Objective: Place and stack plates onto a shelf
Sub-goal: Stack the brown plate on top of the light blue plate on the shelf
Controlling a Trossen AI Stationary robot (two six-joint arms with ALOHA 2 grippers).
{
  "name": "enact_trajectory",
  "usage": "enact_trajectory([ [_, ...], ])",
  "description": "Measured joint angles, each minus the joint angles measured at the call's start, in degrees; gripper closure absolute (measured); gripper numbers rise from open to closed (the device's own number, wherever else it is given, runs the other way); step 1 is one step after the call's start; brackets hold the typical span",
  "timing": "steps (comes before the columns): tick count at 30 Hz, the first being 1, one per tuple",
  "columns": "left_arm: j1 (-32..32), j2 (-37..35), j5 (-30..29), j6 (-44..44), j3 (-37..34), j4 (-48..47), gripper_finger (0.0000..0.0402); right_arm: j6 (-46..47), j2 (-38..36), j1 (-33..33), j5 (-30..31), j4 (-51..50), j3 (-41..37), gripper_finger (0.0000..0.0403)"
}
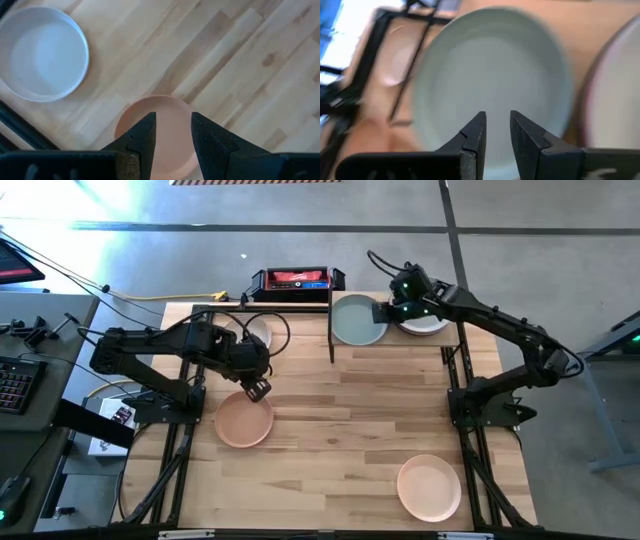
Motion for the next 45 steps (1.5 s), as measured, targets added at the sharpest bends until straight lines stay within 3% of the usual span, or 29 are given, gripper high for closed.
enact_trajectory([
  [4,-2.1,0.1,1.2,-1.9,-0.1,0.2,0.0291,0.0,-1.8,2.4,-6.6,-0.7,0.0,0.0336],
  [7,-3.8,0.4,1.3,-5.7,-2.5,0.6,0.0291,0.0,-2.9,5.2,-8.3,-2.3,0.0,0.0336],
  [19,-9.6,0.4,7.5,-20.3,-19.0,17.1,0.0291,0.5,-3.4,14.5,-5.0,-4.8,0.0,0.0336],
  [36,-14.9,0.4,9.0,-31.1,-40.5,41.9,0.0291,0.5,-3.4,15.1,-4.5,-4.9,0.0,0.0336],
  [45,-17.0,0.4,10.0,-33.9,-47.4,52.7,0.0291,0.5,-3.4,15.1,-2.3,-5.5,0.0,0.0336],
])
